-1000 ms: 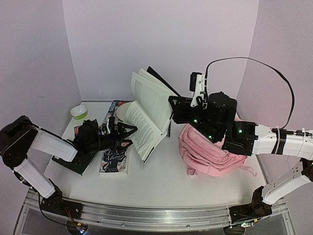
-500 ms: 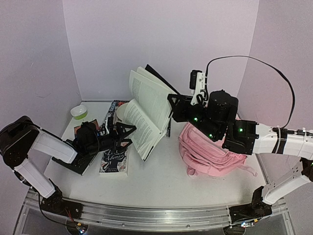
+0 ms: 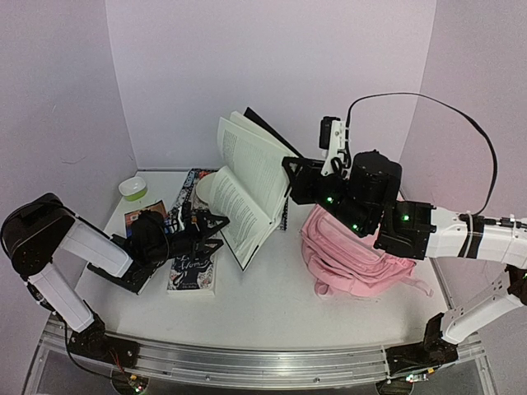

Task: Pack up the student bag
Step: Pass from the right arm to the left

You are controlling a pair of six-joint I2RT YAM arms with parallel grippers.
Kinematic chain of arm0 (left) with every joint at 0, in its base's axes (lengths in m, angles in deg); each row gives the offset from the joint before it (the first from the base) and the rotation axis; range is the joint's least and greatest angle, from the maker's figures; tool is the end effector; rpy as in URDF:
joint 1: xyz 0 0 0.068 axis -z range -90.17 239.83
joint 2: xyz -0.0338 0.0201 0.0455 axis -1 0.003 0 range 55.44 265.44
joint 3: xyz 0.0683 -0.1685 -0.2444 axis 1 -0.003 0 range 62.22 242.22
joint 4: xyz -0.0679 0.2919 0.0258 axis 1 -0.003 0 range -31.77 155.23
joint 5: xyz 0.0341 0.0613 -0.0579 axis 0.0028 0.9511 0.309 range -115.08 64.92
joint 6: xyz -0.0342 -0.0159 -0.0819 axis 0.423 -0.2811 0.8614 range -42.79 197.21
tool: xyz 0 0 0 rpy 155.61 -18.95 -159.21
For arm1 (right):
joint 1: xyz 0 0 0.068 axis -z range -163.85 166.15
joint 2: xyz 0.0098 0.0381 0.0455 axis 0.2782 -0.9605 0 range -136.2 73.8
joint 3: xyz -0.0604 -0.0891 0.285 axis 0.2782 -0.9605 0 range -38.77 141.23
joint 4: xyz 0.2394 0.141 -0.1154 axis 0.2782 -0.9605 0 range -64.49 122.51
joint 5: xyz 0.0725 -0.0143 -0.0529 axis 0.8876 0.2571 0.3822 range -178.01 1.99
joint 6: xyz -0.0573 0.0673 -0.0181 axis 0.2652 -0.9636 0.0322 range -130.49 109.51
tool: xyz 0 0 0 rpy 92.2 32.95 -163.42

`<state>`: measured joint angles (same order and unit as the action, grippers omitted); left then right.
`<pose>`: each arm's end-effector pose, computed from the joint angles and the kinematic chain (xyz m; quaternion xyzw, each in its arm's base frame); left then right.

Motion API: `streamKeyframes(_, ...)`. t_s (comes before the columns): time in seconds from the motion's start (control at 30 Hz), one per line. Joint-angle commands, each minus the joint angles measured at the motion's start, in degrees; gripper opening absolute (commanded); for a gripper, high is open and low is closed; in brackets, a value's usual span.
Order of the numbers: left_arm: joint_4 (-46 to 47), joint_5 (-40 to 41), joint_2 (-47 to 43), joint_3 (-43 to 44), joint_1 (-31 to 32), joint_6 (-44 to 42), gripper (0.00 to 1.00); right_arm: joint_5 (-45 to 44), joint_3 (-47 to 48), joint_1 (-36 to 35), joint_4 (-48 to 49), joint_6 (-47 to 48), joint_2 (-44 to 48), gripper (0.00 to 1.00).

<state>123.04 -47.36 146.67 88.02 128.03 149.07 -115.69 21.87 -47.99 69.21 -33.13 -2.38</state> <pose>0.2541 -0.2389 0.1548 -0.0919 0.7435 -0.6129 0.2512 0.1981 0.3228 0.4352 -0.0098 0.5831 0.4520 0.6750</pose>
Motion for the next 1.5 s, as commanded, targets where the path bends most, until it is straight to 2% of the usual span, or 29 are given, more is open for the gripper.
streamKeyframes(0.0, 5.65, -0.64, -2.58, 0.44, -0.19, -1.22, 0.99, 0.0, 3.15, -0.11, 12.42, -2.92, 3.24, 0.0)
streamKeyframes(0.23, 7.87, -2.09, -1.63, 1.24, -0.21, -0.12, 1.0, 0.35, 2.56, -0.11, 13.51, -4.37, 2.97, 0.0)
streamKeyframes(0.4, 14.17, -2.4, -1.67, -0.38, -0.21, 2.93, 0.97, -0.81, 1.16, -0.12, 13.54, -4.55, 3.51, 0.0)
streamKeyframes(0.5, 15.62, -2.49, -3.21, -1.02, -0.21, 4.23, 0.89, -2.03, -0.54, -0.11, 12.72, -4.52, 4.16, 0.0)
streamKeyframes(0.67, 16.18, -1.05, -7.47, -2.61, -0.2, 5.15, 0.66, -3.99, -3.06, -0.12, 8.36, -3.51, 5.5, 0.0)
streamKeyframes(0.77, 16.11, -0.33, -9.5, -3.04, -0.23, 5.51, 0.6, -3.49, -3.41, -0.12, 4.34, -1.89, 5.94, 0.0)
streamKeyframes(1.13, 16.1, -3.25, -5.29, 0.32, -0.14, 8.71, 0.57, 9.25, -0.21, -0.12, -4.36, 6.85, 1.6, 0.0)
streamKeyframes(1.33, 16.1, -2.9, -6.49, 0.31, -0.14, 8.43, 0.58, 13.2, 0.75, -0.21, -8.06, 12.21, -2.32, 0.0)
streamKeyframes(1.47, 16.1, -2.12, -6.76, -0.44, -0.14, 8.47, 0.49, 15.24, 0.94, -0.56, -8.68, 15.32, -4.91, 0.0)
